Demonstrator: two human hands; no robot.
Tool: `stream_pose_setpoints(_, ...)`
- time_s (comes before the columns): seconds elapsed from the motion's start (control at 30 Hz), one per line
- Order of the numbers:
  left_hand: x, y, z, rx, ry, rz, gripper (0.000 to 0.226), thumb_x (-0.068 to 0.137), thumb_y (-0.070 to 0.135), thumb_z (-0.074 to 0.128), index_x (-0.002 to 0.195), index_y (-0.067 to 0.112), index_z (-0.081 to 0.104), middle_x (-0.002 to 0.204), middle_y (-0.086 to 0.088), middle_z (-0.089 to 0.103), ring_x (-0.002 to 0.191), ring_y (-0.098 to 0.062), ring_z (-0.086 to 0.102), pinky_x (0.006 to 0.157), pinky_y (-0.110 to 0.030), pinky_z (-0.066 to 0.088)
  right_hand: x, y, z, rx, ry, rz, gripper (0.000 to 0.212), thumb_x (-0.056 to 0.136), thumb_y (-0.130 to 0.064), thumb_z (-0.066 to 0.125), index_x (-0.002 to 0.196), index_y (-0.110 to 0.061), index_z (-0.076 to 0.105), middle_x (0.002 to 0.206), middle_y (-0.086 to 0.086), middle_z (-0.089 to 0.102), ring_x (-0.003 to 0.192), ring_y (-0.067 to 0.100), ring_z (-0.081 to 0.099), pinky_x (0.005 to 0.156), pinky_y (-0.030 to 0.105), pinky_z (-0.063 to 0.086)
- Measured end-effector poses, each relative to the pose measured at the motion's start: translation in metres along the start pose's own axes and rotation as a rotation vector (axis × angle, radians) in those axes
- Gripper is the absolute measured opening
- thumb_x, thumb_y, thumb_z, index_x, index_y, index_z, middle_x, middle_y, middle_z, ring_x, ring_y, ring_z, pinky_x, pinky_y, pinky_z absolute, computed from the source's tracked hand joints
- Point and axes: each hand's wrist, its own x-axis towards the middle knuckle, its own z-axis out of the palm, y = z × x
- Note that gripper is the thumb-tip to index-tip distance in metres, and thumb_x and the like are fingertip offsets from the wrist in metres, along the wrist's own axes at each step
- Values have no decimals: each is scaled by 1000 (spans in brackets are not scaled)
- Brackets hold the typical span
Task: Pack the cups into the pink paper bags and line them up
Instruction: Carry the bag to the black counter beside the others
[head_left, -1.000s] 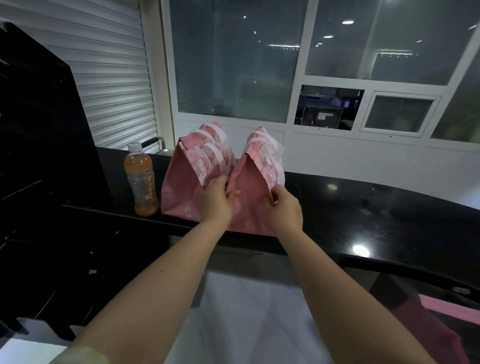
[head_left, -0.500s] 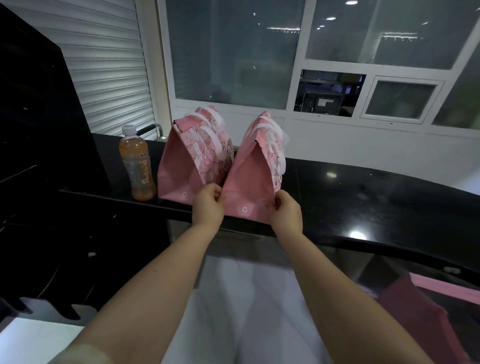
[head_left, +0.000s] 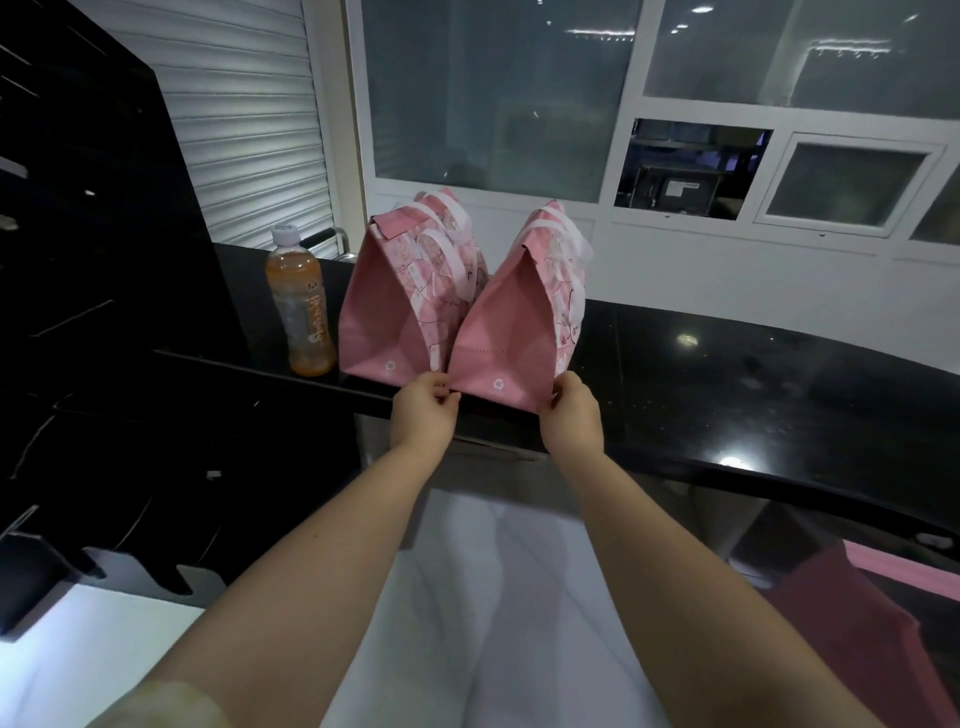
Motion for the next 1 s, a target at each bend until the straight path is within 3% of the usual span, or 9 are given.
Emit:
stream_pose_setpoints(0.13,-9,1,-8,52,-117,86,24,86,12,69,109,15,68,97,0,66,86,-14,61,80,-27,51,-11,8,2,65,34,7,11,88,-6,59,92,-15,55,91,4,59,79,22,59,70,39,54)
stream_pose_setpoints(0.27,-16,7,-14,131,-258,247,22,87,15,68,109,16,68,100,4,66,93,-15,63,84,-30,52,-34,4,-9,57,17,-39,28,82,-9,67,98,-23,49,90,-4,60,79,15,60,66,34,53)
stream_pose_setpoints(0.37,-13,24,-19,161,-343,414,26,88,16,67,114,14,68,110,-3,67,100,-17,63,87,-33,52,-48,-6,-32,-60,73,-108,27,84,-12,68,97,-31,52,95,-13,58,84,9,59,67,27,50)
stream_pose_setpoints(0.43,-10,42,-24,187,-404,541,25,89,19,66,115,17,67,113,-1,65,102,-16,61,87,-33,51,-56,-15,-54,-163,145,-137,21,87,-14,68,103,-26,60,98,-13,55,88,10,58,73,24,46)
stream_pose_setpoints(0.57,-16,78,-36,295,-421,823,24,91,29,64,114,24,67,114,4,64,108,-19,56,90,-33,42,-94,-35,-98,-331,288,-181,18,88,-14,66,104,-23,65,96,-11,54,94,11,53,76,23,39)
stream_pose_setpoints(0.7,-46,102,-43,328,-451,1049,27,93,36,56,119,33,64,118,10,62,115,-18,49,92,-34,27,-161,-48,-129,-478,294,-92,27,85,-13,68,111,-20,63,107,-3,59,103,19,52,87,34,46)
stream_pose_setpoints(0.83,-105,136,-41,250,-577,1178,30,94,39,51,123,36,60,120,9,57,117,-18,46,98,-36,28,-247,-56,-176,-602,302,35,33,81,-6,69,112,-14,66,107,5,63,88,10,53,84,9,40)
stream_pose_setpoints(0.93,-164,184,-40,96,-647,1291,30,93,40,53,121,34,63,119,7,58,116,-20,47,98,-37,28,-320,-71,-229,-701,387,240,32,83,-17,70,115,-20,66,111,0,64,101,19,58,89,33,49)
stream_pose_setpoints(1.0,-209,216,-45,-48,-670,1356,28,90,39,58,115,30,68,113,4,61,112,-23,51,95,-38,30,-372,-81,-261,-763,484,329,35,84,-23,70,118,-22,63,113,-1,62,106,22,55,91,38,47)
